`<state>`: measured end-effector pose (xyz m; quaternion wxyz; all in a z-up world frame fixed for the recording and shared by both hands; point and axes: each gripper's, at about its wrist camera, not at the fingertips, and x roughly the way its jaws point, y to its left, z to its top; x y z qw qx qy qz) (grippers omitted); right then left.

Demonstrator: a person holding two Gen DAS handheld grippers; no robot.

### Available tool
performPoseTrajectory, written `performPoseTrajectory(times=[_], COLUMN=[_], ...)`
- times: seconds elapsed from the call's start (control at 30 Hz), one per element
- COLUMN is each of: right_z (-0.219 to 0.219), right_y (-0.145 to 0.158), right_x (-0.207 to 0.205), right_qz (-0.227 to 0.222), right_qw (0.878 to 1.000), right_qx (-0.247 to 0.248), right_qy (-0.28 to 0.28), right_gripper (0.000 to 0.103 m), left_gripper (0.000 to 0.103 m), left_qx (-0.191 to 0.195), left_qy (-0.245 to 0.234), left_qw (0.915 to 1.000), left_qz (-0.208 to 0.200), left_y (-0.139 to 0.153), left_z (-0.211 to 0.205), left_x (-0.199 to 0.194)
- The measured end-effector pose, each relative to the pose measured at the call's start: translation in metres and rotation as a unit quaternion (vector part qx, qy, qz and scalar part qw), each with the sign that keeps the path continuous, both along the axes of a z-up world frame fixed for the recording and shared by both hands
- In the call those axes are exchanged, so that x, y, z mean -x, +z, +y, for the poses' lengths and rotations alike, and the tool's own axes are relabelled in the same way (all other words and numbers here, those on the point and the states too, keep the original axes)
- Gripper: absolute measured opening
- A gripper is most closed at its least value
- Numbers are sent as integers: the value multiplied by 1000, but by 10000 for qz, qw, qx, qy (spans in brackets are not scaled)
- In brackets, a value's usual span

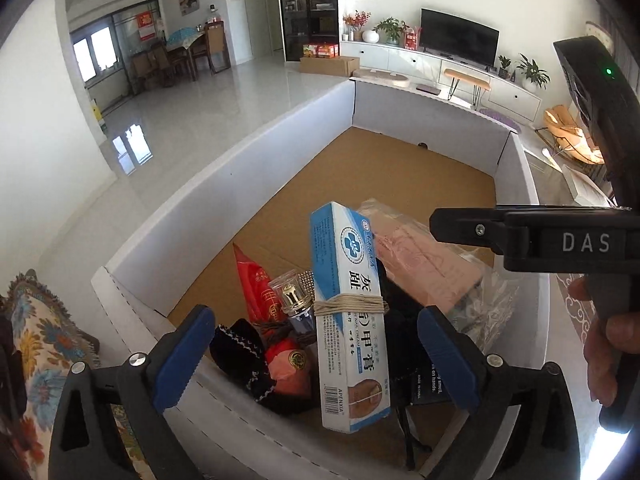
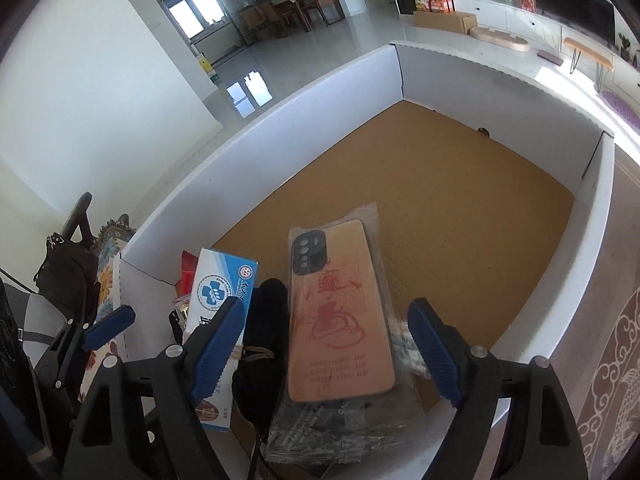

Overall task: Organize objects
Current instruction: 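Carry ointment box and phone case into the white box and open both tools, then withdraw both open tools from the white box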

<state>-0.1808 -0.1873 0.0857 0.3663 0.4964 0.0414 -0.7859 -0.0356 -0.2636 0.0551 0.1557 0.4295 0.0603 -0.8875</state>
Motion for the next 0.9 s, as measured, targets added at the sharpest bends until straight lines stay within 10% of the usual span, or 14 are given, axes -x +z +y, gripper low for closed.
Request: performPoseTrajectory(times=[0.37, 0.57, 0.9], right_z=[55, 59, 48], right_y=[47, 46, 50], right_x=[-20, -26, -27], right_qz=[926, 935, 983], right_qw=[9935, 9934, 9924], right_qx=[-649, -664, -737], right_qy=[-105, -103, -115], right_gripper=[103, 103, 103], left_gripper=[103, 103, 103], left_qx=[389, 479, 242], left_qy=[647, 329, 489], left_qw=[9946, 9983, 9984], left_qz=[708, 78, 156], left_y=[32, 37, 38], left_z=[12, 24, 21], left_x=[-28, -22, -29])
